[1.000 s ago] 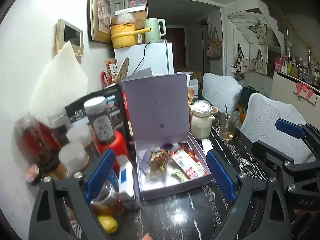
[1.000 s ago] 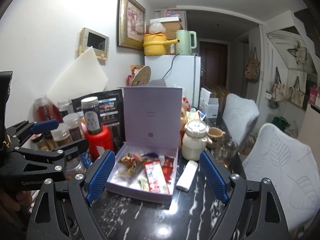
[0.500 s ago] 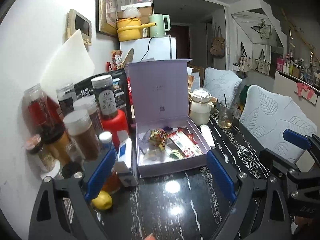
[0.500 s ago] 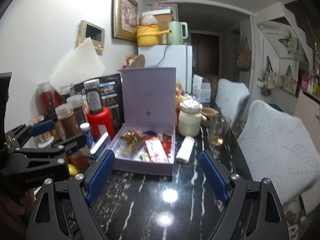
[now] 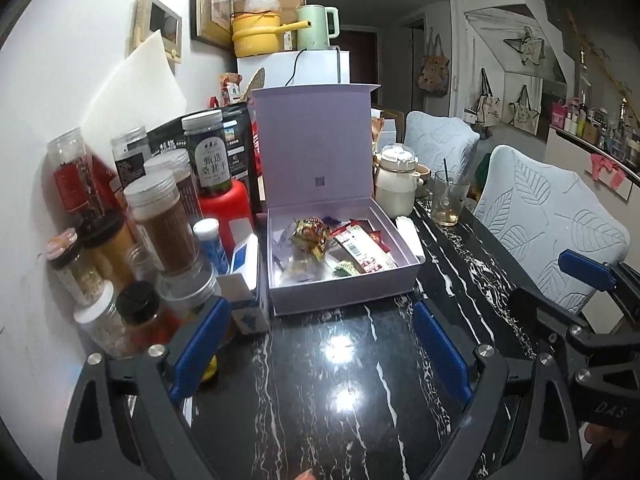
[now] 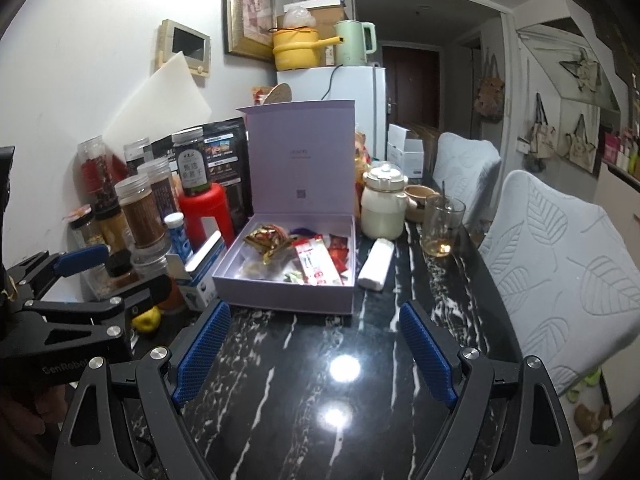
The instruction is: Organize soft objects
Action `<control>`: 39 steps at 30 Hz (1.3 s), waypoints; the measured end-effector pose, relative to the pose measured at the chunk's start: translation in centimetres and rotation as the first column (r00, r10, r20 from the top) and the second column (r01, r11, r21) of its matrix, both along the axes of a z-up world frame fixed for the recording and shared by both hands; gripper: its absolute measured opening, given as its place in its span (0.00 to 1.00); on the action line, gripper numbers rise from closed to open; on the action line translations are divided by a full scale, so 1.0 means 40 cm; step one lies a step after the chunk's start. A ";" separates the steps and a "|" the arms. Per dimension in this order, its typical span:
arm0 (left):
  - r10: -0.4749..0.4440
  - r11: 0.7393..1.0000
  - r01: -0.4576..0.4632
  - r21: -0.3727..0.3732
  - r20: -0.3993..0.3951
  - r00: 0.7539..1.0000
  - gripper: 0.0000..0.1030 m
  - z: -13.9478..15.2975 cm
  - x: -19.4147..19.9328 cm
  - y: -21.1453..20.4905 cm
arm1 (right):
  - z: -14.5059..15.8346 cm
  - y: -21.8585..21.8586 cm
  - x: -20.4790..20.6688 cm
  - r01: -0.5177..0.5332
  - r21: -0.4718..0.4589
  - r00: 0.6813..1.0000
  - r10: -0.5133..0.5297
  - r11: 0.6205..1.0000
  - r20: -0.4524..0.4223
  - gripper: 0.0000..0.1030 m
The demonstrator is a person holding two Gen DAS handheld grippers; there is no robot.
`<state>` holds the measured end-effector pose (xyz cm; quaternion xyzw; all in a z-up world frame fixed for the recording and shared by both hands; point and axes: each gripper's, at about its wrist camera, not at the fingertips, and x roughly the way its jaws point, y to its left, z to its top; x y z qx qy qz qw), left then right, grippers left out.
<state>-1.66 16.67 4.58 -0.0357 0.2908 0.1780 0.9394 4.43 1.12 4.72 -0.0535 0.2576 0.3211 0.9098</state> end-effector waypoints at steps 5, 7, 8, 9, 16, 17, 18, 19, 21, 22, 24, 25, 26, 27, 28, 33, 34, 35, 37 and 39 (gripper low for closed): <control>0.002 1.000 -0.002 -0.001 -0.004 1.000 0.91 -0.003 -0.006 -0.001 | 0.009 0.001 -0.009 -0.006 -0.004 1.000 0.006 1.000 0.012 0.85; 0.006 1.000 -0.006 -0.002 -0.002 1.000 0.91 -0.003 -0.007 0.000 | 0.011 0.000 -0.012 -0.008 -0.001 1.000 0.008 1.000 0.013 0.85; 0.008 1.000 -0.008 -0.004 -0.001 1.000 0.91 -0.002 -0.007 0.001 | 0.011 -0.001 -0.011 -0.010 0.001 1.000 0.010 1.000 0.013 0.85; 0.008 1.000 -0.008 -0.006 0.001 1.000 0.91 -0.001 -0.008 0.003 | 0.011 -0.001 -0.011 -0.011 0.002 1.000 0.011 1.000 0.011 0.85; 0.010 1.000 -0.010 0.005 -0.014 1.000 0.91 -0.009 0.000 0.004 | -0.003 0.009 0.000 -0.005 -0.012 1.000 0.005 1.000 -0.006 0.85; 0.010 1.000 -0.010 0.004 -0.019 1.000 0.91 -0.012 0.002 0.005 | -0.006 0.010 0.002 -0.004 -0.013 1.000 0.003 1.000 -0.008 0.85; 0.008 1.000 -0.008 0.003 -0.025 1.000 0.91 -0.015 0.004 0.006 | -0.009 0.009 0.004 -0.004 -0.011 1.000 0.004 1.000 -0.012 0.85; 0.007 1.000 -0.007 0.002 -0.030 1.000 0.91 -0.018 0.005 0.005 | -0.010 0.010 0.005 -0.004 -0.010 1.000 0.004 1.000 -0.016 0.85; 0.006 1.000 -0.006 0.001 -0.040 0.999 0.91 -0.023 0.008 0.006 | -0.014 0.009 0.008 0.001 -0.007 1.000 -0.001 1.000 -0.020 0.85; 0.006 1.000 -0.006 0.000 -0.044 0.999 0.91 -0.026 0.009 0.007 | -0.016 0.010 0.009 0.003 -0.007 1.000 -0.003 1.000 -0.021 0.85; 0.004 1.000 -0.004 0.000 -0.048 0.999 0.91 -0.029 0.011 0.008 | -0.022 0.010 0.011 0.009 -0.009 1.000 -0.010 1.000 -0.025 0.85; 0.003 1.000 -0.003 0.000 -0.050 0.999 0.91 -0.031 0.013 0.008 | -0.023 0.010 0.013 0.010 -0.008 1.000 -0.010 1.000 -0.028 0.85; 0.004 1.000 -0.004 0.001 -0.051 0.999 0.91 -0.032 0.013 0.008 | -0.025 0.010 0.014 0.010 -0.009 1.000 -0.011 1.000 -0.029 0.85; 0.003 1.000 -0.003 0.002 -0.051 0.999 0.91 -0.032 0.014 0.008 | -0.026 0.010 0.014 0.012 -0.011 0.999 -0.012 1.000 -0.030 0.85; 0.000 1.000 0.000 0.000 -0.051 0.999 0.91 -0.033 0.015 0.010 | -0.026 0.010 0.014 0.013 -0.012 1.000 -0.013 1.000 -0.028 0.85; -0.004 1.000 0.004 -0.011 -0.051 0.999 0.91 -0.035 0.017 0.013 | -0.024 0.008 0.015 0.016 -0.009 0.999 -0.016 1.000 -0.028 0.85; -0.005 1.000 0.004 -0.010 -0.051 0.999 0.91 -0.035 0.018 0.014 | -0.024 0.007 0.015 0.016 -0.008 0.999 -0.016 1.000 -0.029 0.85; -0.004 1.000 0.003 -0.010 -0.052 0.999 0.91 -0.035 0.018 0.014 | -0.024 0.008 0.016 0.017 -0.009 0.999 -0.018 1.000 -0.029 0.85; -0.003 1.000 0.002 -0.006 -0.052 0.999 0.91 -0.034 0.017 0.013 | -0.025 0.009 0.016 0.017 -0.010 0.999 -0.018 1.000 -0.029 0.85; -0.003 1.000 0.003 -0.002 -0.051 0.999 0.91 -0.033 0.017 0.013 | -0.025 0.008 0.016 0.015 -0.009 0.999 -0.015 1.000 -0.029 0.85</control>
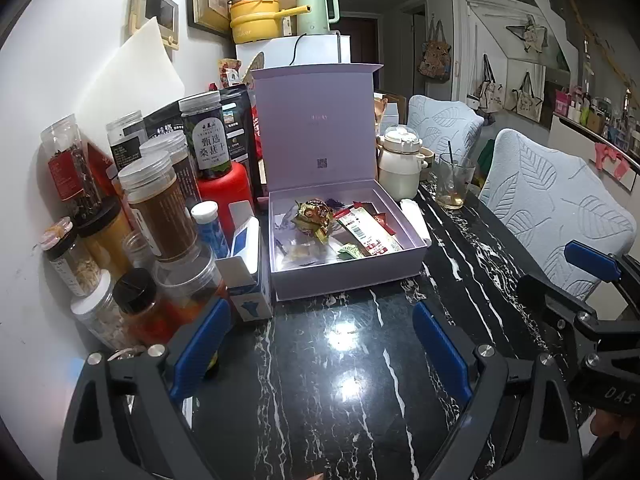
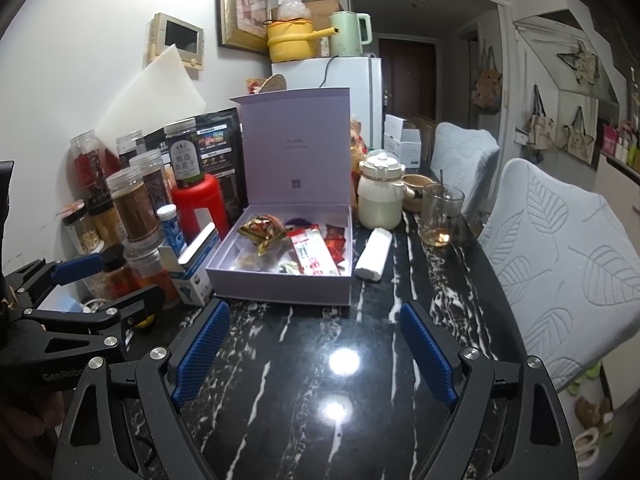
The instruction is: Organize soft objects
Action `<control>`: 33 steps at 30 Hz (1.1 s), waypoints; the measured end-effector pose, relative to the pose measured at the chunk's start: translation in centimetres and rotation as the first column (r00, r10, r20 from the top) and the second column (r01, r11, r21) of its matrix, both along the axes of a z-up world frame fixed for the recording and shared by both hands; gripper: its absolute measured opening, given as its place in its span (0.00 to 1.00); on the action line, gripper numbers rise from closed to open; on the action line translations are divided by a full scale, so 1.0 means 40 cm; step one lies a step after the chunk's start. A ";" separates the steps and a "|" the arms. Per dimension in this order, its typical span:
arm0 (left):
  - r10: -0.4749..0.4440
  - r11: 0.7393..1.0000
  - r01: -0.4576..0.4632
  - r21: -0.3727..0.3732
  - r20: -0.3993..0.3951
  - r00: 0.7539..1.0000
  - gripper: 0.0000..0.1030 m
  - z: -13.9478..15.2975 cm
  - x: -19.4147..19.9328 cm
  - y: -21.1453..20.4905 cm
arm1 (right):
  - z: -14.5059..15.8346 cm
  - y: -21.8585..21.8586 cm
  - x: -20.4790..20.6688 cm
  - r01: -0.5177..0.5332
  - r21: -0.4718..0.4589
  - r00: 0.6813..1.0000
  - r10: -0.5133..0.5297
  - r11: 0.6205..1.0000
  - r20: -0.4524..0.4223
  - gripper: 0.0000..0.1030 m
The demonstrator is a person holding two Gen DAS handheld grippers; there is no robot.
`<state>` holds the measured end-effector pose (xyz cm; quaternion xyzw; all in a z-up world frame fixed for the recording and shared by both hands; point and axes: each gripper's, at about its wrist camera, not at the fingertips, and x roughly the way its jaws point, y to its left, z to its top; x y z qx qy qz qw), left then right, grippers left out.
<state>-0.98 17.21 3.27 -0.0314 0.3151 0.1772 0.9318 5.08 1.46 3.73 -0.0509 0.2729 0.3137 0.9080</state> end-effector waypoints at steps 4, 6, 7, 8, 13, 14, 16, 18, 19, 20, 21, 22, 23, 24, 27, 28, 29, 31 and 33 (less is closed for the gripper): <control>0.000 1.000 0.000 -0.001 0.000 1.000 0.91 0.002 0.000 0.000 | 0.000 0.001 0.003 -0.010 0.000 1.000 0.010 1.000 -0.003 0.85; 0.001 1.000 -0.001 -0.001 0.005 1.000 0.91 0.004 0.000 -0.001 | 0.002 0.001 0.006 -0.014 0.003 1.000 0.014 1.000 -0.001 0.85; 0.001 1.000 -0.001 0.002 0.005 1.000 0.91 0.005 0.001 -0.002 | 0.003 0.002 0.007 -0.014 0.004 1.000 0.014 1.000 -0.001 0.85; 0.000 1.000 -0.001 0.004 0.006 1.000 0.91 0.006 0.001 -0.004 | 0.004 0.002 0.008 -0.017 0.002 1.000 0.017 1.000 -0.001 0.85; -0.001 1.000 0.001 0.004 0.002 1.000 0.91 0.006 0.003 -0.007 | 0.012 0.005 0.007 -0.027 0.007 1.000 0.027 1.000 0.001 0.85; -0.002 1.000 0.002 0.000 0.003 1.000 0.91 0.006 0.003 -0.007 | 0.013 0.005 0.007 -0.033 0.009 0.999 0.033 0.999 -0.002 0.85; -0.003 1.000 0.003 -0.006 0.003 1.000 0.91 0.006 0.004 -0.006 | 0.016 0.004 0.005 -0.032 0.010 0.999 0.032 0.999 0.000 0.85; -0.004 1.000 0.004 -0.009 0.001 1.000 0.91 0.006 0.005 -0.006 | 0.017 0.003 0.003 -0.030 0.007 1.000 0.030 1.000 0.004 0.85; -0.005 1.000 0.005 -0.009 0.001 1.000 0.91 0.006 0.006 -0.005 | 0.018 0.002 0.002 -0.030 0.007 1.000 0.030 1.000 0.004 0.85; -0.005 1.000 0.005 -0.009 0.000 1.000 0.91 0.006 0.006 -0.006 | 0.018 0.001 0.001 -0.029 0.006 1.000 0.029 1.000 0.005 0.85; -0.005 1.000 0.005 -0.008 0.000 1.000 0.91 0.006 0.006 -0.006 | 0.018 0.001 0.001 -0.028 0.005 1.000 0.028 1.000 0.005 0.85; -0.005 1.000 0.005 -0.009 0.001 1.000 0.91 0.006 0.006 -0.006 | 0.018 0.001 0.000 -0.027 0.004 1.000 0.027 1.000 0.005 0.85; -0.005 1.000 0.005 -0.010 0.000 1.000 0.91 0.006 0.006 -0.006 | 0.019 0.001 0.000 -0.027 0.002 1.000 0.027 1.000 0.006 0.86; -0.006 1.000 0.006 -0.010 0.001 1.000 0.91 0.006 0.006 -0.006 | 0.019 0.001 -0.001 -0.027 0.000 1.000 0.027 1.000 0.006 0.86; -0.009 1.000 0.009 -0.011 0.000 1.000 0.91 0.005 0.005 -0.008 | 0.018 0.000 -0.001 -0.027 0.000 1.000 0.027 1.000 0.006 0.86; -0.008 1.000 0.008 -0.010 0.002 1.000 0.91 0.005 0.005 -0.008 | 0.017 0.000 -0.001 -0.028 0.000 1.000 0.028 1.000 0.006 0.86; -0.007 1.000 0.007 -0.010 0.002 1.000 0.91 0.005 0.005 -0.007 | 0.018 0.000 -0.002 -0.029 0.000 1.000 0.029 1.000 0.006 0.86; -0.007 1.000 0.007 -0.006 0.001 1.000 0.91 0.005 0.006 -0.008 | 0.017 0.000 -0.001 -0.028 0.000 1.000 0.028 1.000 0.006 0.86; -0.007 1.000 0.007 -0.002 -0.003 1.000 0.91 0.004 0.007 -0.009 | 0.017 0.001 -0.001 -0.028 0.000 1.000 0.028 1.000 0.005 0.86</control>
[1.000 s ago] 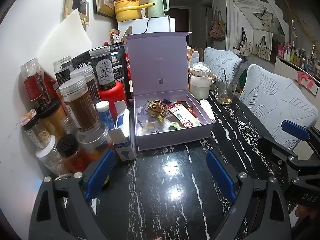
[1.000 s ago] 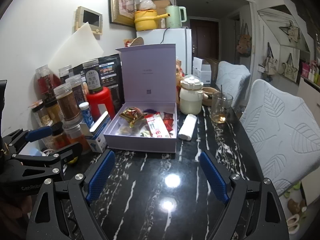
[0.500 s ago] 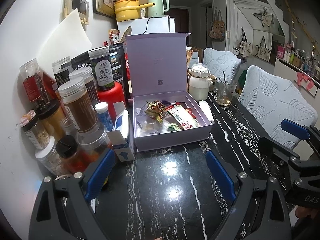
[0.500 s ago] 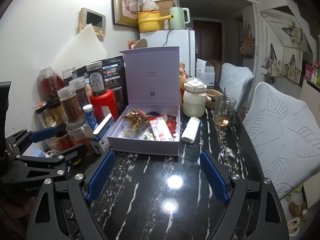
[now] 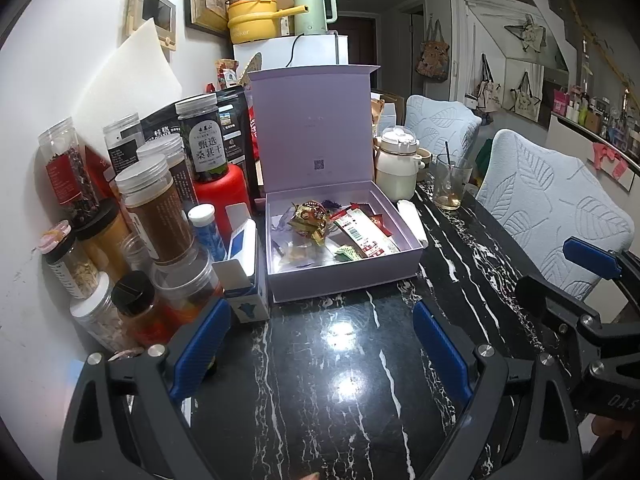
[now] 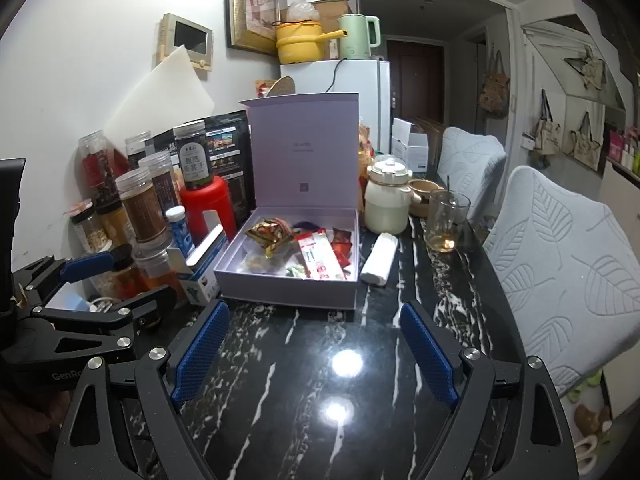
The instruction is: Organize soft objects
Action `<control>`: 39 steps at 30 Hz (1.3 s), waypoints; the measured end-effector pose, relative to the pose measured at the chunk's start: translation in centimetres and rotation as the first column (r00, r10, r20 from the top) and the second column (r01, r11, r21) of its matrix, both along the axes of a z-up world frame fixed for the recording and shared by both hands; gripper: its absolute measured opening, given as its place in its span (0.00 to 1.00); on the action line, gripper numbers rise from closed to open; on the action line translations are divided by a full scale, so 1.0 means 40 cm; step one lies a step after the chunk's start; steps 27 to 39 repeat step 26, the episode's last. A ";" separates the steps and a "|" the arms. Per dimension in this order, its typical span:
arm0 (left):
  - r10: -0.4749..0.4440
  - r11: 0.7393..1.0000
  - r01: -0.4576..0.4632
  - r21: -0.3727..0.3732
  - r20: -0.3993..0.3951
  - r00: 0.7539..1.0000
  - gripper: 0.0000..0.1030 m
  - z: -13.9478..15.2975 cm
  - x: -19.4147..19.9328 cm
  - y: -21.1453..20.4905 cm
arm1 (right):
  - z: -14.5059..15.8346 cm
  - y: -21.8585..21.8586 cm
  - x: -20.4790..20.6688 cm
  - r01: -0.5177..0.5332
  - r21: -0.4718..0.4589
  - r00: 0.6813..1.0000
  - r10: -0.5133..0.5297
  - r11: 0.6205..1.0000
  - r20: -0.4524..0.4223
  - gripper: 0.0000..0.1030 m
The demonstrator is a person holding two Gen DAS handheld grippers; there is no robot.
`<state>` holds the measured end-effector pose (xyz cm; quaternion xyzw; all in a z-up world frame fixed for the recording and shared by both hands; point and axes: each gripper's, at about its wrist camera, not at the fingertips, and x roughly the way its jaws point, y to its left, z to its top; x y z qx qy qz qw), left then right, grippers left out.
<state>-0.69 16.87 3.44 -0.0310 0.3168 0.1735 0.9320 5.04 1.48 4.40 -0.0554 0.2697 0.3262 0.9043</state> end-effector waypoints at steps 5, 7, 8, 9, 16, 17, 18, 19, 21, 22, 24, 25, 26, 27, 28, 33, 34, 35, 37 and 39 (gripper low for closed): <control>-0.004 1.000 0.004 -0.008 -0.003 1.000 0.91 -0.001 0.001 0.000 | -0.001 -0.002 -0.003 0.003 -0.003 1.000 -0.003 1.000 0.000 0.86; -0.006 1.000 0.006 -0.010 -0.004 1.000 0.91 -0.002 0.002 0.001 | -0.001 -0.001 -0.002 0.003 -0.003 1.000 -0.003 1.000 -0.001 0.86; -0.007 1.000 0.007 -0.010 -0.004 1.000 0.91 -0.002 0.002 0.001 | -0.001 -0.002 -0.001 0.003 -0.003 1.000 -0.003 1.000 -0.002 0.86; -0.007 1.000 0.007 -0.009 -0.004 1.000 0.91 -0.002 0.002 0.001 | -0.001 -0.003 0.000 0.004 -0.002 1.000 -0.004 1.000 -0.003 0.86; -0.015 1.000 0.015 -0.018 -0.010 1.000 0.91 -0.005 0.007 0.004 | -0.004 -0.002 0.011 0.005 -0.002 1.000 -0.005 1.000 -0.014 0.86; -0.017 1.000 0.016 -0.022 -0.012 1.000 0.91 -0.006 0.008 0.006 | -0.005 -0.003 0.012 0.004 0.000 1.000 -0.004 1.000 -0.016 0.86; -0.018 1.000 0.018 -0.025 -0.013 1.000 0.91 -0.007 0.009 0.008 | -0.006 -0.003 0.012 0.003 0.001 1.000 -0.003 1.000 -0.019 0.86; -0.017 1.000 0.017 -0.025 -0.012 1.000 0.91 -0.008 0.009 0.008 | -0.006 -0.002 0.013 0.003 0.001 1.000 -0.003 1.000 -0.020 0.86; -0.013 1.000 0.013 -0.028 -0.015 1.000 0.91 -0.010 0.010 0.012 | -0.008 -0.001 0.015 0.004 0.001 1.000 -0.004 1.000 -0.021 0.86; -0.014 1.000 0.013 -0.029 -0.015 1.000 0.91 -0.011 0.010 0.013 | -0.008 -0.001 0.015 0.003 0.001 1.000 -0.003 1.000 -0.022 0.86; -0.013 0.999 0.012 -0.031 -0.016 1.000 0.91 -0.014 0.009 0.015 | -0.009 -0.001 0.016 0.004 -0.001 1.000 -0.004 1.000 -0.024 0.86; -0.014 0.999 0.013 -0.032 -0.018 1.000 0.91 -0.015 0.010 0.016 | -0.011 0.000 0.017 0.004 -0.002 1.000 -0.004 1.000 -0.025 0.86; -0.015 0.999 0.015 -0.035 -0.021 1.000 0.91 -0.018 0.010 0.018 | -0.012 0.002 0.017 0.002 -0.003 1.000 -0.002 1.000 -0.026 0.86; -0.015 0.999 0.015 -0.035 -0.021 1.000 0.91 -0.018 0.010 0.018 | -0.012 0.002 0.017 0.002 -0.003 1.000 -0.002 1.000 -0.026 0.86; -0.015 0.999 0.015 -0.035 -0.021 1.000 0.91 -0.018 0.010 0.018 | -0.012 0.002 0.017 0.002 -0.003 1.000 -0.002 1.000 -0.026 0.86; -0.015 0.999 0.015 -0.035 -0.021 1.000 0.91 -0.018 0.010 0.018 | -0.012 0.002 0.017 0.002 -0.003 1.000 -0.002 1.000 -0.026 0.86; -0.015 0.999 0.015 -0.035 -0.021 1.000 0.91 -0.018 0.010 0.018 | -0.012 0.002 0.017 0.002 -0.003 1.000 -0.002 1.000 -0.026 0.86; -0.015 0.999 0.015 -0.035 -0.021 1.000 0.91 -0.018 0.010 0.018 | -0.012 0.002 0.017 0.002 -0.003 1.000 -0.002 1.000 -0.026 0.86; -0.015 0.999 0.015 -0.035 -0.021 1.000 0.91 -0.018 0.010 0.018 | -0.012 0.002 0.017 0.002 -0.003 1.000 -0.002 1.000 -0.026 0.86; -0.015 0.999 0.015 -0.035 -0.021 1.000 0.91 -0.018 0.010 0.018 | -0.012 0.002 0.017 0.002 -0.003 1.000 -0.002 1.000 -0.026 0.86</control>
